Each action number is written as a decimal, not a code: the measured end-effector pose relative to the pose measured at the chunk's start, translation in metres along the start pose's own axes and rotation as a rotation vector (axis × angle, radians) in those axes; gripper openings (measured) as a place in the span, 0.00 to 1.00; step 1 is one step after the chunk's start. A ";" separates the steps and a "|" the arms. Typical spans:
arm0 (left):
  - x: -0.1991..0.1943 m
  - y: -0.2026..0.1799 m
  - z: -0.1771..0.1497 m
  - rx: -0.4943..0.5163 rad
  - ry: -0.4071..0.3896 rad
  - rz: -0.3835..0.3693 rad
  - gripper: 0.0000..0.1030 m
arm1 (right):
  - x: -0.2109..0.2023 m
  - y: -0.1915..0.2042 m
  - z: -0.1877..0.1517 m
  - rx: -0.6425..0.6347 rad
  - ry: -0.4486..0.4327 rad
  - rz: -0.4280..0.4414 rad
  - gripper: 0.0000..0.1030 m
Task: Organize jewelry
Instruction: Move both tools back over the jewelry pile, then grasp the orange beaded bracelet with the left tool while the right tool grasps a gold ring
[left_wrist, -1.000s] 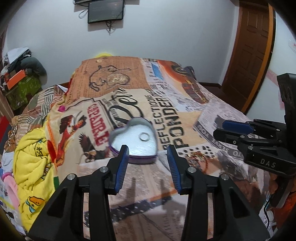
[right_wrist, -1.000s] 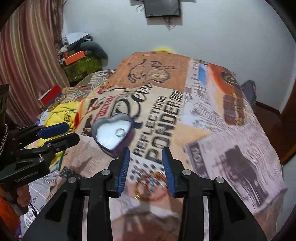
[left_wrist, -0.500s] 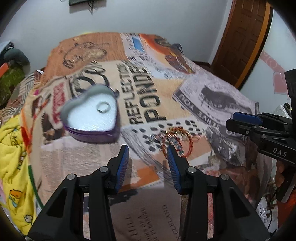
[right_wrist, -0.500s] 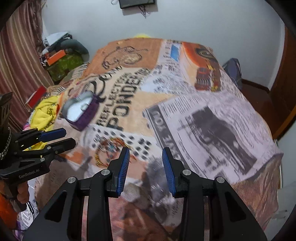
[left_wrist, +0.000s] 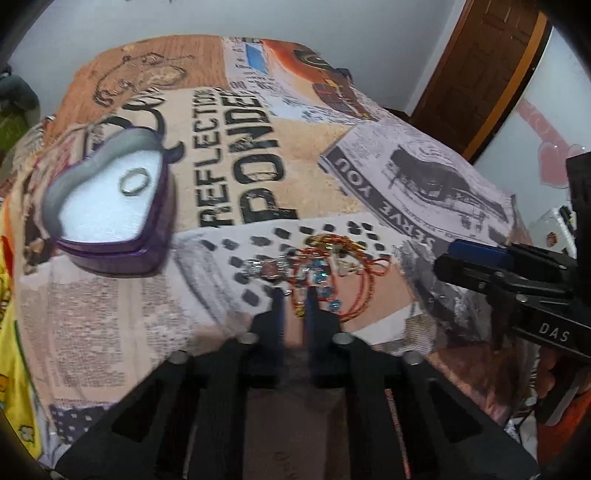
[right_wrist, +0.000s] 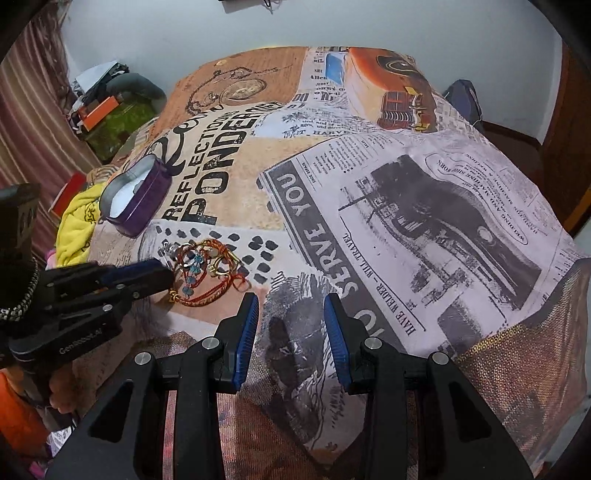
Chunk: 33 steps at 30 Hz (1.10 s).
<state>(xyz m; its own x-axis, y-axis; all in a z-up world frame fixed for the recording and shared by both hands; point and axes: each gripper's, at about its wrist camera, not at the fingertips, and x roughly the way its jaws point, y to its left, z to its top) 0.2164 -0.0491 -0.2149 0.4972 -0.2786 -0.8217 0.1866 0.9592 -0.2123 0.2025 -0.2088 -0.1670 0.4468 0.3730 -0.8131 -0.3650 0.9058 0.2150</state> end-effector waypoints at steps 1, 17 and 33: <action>0.000 -0.001 0.000 0.006 -0.003 0.005 0.02 | 0.001 0.000 0.001 0.001 -0.001 0.002 0.32; -0.012 -0.009 -0.001 0.021 0.023 0.050 0.28 | -0.014 0.002 0.001 0.001 -0.037 -0.002 0.32; -0.010 -0.016 0.003 0.043 -0.026 0.049 0.04 | -0.018 0.005 -0.001 -0.010 -0.039 -0.009 0.32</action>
<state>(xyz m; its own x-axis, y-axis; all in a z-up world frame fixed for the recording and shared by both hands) 0.2114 -0.0624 -0.2017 0.5281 -0.2329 -0.8166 0.1975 0.9690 -0.1485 0.1915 -0.2113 -0.1519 0.4813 0.3724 -0.7935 -0.3689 0.9073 0.2020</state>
